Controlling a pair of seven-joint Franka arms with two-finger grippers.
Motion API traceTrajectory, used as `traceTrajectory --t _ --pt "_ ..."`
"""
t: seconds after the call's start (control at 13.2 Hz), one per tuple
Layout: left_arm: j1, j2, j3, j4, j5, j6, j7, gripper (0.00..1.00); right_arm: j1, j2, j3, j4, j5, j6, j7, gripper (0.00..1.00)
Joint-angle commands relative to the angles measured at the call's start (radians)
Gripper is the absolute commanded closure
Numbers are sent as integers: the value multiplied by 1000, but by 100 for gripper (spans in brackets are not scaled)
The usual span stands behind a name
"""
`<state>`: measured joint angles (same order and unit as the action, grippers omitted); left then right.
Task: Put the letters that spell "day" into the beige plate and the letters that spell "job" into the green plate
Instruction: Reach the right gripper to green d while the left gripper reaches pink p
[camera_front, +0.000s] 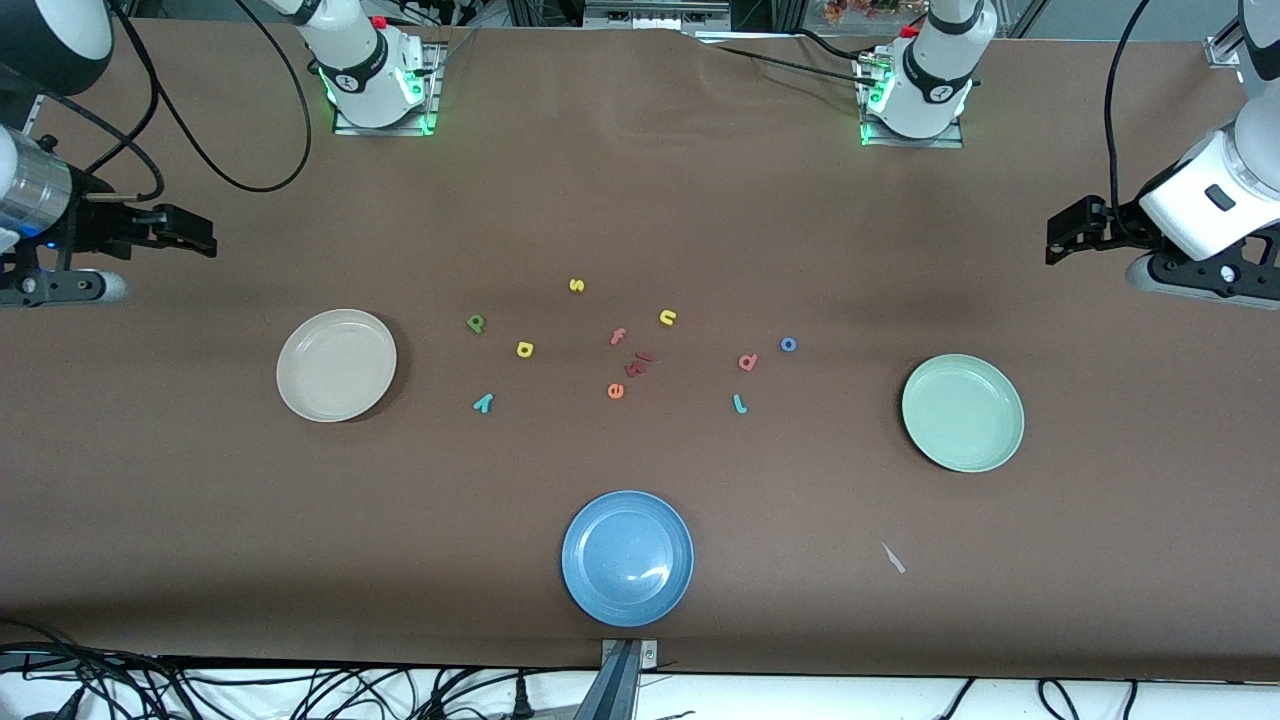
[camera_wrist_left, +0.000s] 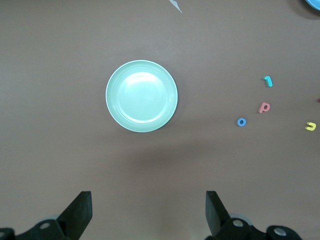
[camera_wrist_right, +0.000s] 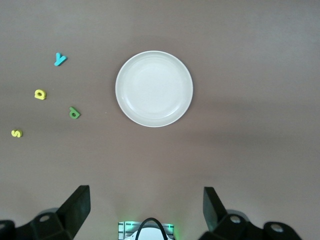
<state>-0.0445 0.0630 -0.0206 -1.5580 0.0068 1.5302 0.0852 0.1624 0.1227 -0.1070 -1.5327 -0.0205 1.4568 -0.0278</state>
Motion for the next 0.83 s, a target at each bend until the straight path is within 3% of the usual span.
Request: traceTrajectory --t 0.0,0.23,0.53,0.76 --pt "-5 -3 1 18 -5 -19 2 0 67 29 1 -1 2 10 -9 0" --pt "-5 -3 1 18 -5 -18 4 0 146 81 1 0 4 14 -9 0" --pt "-5 -3 2 19 -10 -16 4 0 210 179 1 -4 68 92 8 0" --pt "-5 -2 2 19 -19 -13 4 0 249 209 1 -136 67 302 9 0"
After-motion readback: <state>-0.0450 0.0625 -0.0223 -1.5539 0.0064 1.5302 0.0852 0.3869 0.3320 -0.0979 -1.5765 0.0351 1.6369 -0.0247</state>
